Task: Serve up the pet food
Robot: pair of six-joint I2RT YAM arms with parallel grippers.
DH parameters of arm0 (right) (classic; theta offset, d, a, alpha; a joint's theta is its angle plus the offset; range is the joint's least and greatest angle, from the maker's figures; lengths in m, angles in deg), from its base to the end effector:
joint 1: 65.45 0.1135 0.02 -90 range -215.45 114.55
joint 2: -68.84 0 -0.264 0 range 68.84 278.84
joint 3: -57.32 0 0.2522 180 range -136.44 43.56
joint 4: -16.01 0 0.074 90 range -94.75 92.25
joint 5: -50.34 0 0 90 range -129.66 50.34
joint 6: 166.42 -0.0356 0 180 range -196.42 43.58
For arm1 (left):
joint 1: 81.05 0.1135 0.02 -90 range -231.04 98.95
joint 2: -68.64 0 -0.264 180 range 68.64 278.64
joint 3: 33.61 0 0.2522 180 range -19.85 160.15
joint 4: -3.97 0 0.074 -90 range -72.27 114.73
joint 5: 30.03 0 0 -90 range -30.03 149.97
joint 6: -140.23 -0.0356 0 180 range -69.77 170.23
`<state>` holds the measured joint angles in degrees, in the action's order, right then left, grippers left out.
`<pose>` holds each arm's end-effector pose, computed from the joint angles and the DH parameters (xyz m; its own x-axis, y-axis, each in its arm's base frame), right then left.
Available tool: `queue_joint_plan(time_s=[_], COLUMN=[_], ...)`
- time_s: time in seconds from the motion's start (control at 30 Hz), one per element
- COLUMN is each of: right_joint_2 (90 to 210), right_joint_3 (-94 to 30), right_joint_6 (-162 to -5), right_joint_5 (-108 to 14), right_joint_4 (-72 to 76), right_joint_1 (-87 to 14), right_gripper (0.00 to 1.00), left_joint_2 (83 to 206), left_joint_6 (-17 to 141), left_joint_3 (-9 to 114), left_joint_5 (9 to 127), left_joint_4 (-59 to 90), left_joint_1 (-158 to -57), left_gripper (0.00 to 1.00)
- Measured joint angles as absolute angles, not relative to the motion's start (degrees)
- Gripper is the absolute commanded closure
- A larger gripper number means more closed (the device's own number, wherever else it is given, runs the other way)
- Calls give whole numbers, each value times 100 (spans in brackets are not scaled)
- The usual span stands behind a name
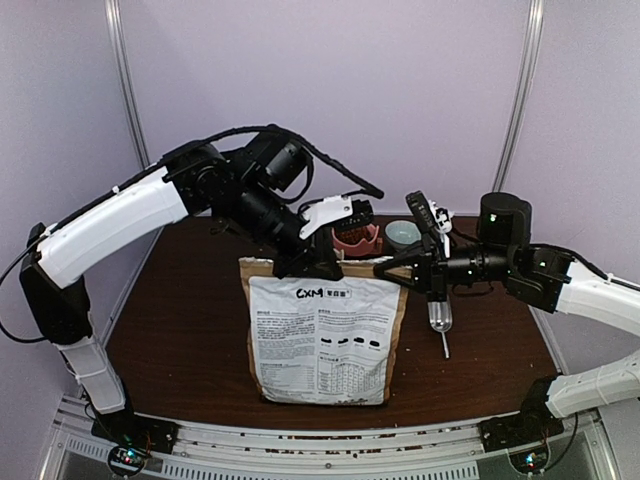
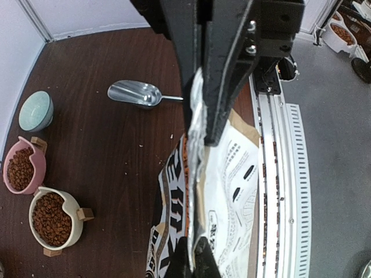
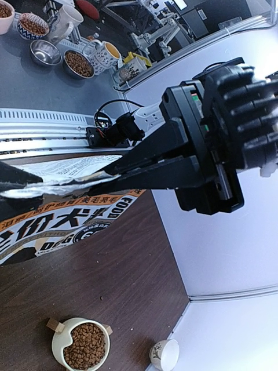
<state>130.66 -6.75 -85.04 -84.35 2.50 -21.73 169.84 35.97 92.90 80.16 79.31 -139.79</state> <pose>0.1596 0.1872 0.3367 -0.2879 -0.1279 -0.9491 -0.9575 0.0569 0.2828 0.1806 -0.3212 0.3980 -0.1595 0.7082 -0.6877 0.9870 0.1270 -0.0981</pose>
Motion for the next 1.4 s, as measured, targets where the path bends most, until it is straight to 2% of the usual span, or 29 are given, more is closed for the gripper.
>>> queue_joint_plan(time_s=[0.1,0.17,0.2,0.23,0.3,0.43,0.5,0.57,0.6,0.63,0.67,0.8,0.83,0.9,1.0,1.17,1.23,1.3,1.37,1.4], right_joint_2=[13055,13055,13055,13053,13029,13016,13011,13011,13000,12992,12989,12981,12981,12981,12950,12926,12926,12924,12893,12885], right_joint_3=[-675,-675,-675,-675,-675,-675,-675,-675,-675,-675,-675,-675,-675,-675,-675,-675,-675,-675,-675,-675], right_joint_6=[-8469,-8450,-8445,-8436,-8430,-8428,-8428,-8426,-8428,-8428,-8428,-8426,-8426,-8428,-8428,-8428,-8428,-8428,-8428,-8428], right_joint_5=[-8421,-8419,-8417,-8419,-8417,-8397,-8395,-8391,-8389,-8380,-8376,-8356,-8352,-8352,-8334,-8321,-8312,-8312,-8308,-8306], right_joint_4=[246,246,244,239,191,191,185,183,161,148,141,148,145,145,99,71,69,62,21,8], right_joint_1=[-2173,-2173,-2173,-2173,-2188,-2188,-2188,-2188,-2194,-2208,-2210,-2212,-2212,-2212,-2221,-2221,-2221,-2221,-2227,-2227], right_gripper=[100,100,100,100,100,100,100,100,100,100,100,100,100,100,100,100,100,100,100,100], left_joint_2=[16936,16923,16912,16893,16812,16707,16694,16676,16652,16617,16584,16508,16506,16495,16431,16344,16316,16292,16235,16195], left_joint_6=[3553,3553,3551,3551,3540,3523,3525,3523,3516,3516,3516,3490,3488,3477,3474,3450,3453,3439,3439,3439], left_joint_3=[9237,9207,9191,9165,9110,9043,9016,8981,8957,8929,8909,8846,8839,8824,8778,8693,8651,8619,8581,8551], left_joint_5=[8009,8005,7998,7950,7828,7795,7793,7767,7705,7657,7627,7622,7622,7620,7448,7406,7404,7362,7203,7124], left_joint_4=[7907,7867,7850,7846,7924,7935,7902,7881,7907,7920,7940,7924,7916,7902,7944,7918,7881,7867,7916,7933], left_joint_1=[-13994,-13992,-13992,-13992,-13957,-13926,-13926,-13926,-13920,-13891,-13867,-13845,-13845,-13845,-13808,-13802,-13802,-13802,-13767,-13738], left_gripper=[100,87,85,86,100,100,90,87,90,99,100,100,92,86,100,100,87,83,86,92])
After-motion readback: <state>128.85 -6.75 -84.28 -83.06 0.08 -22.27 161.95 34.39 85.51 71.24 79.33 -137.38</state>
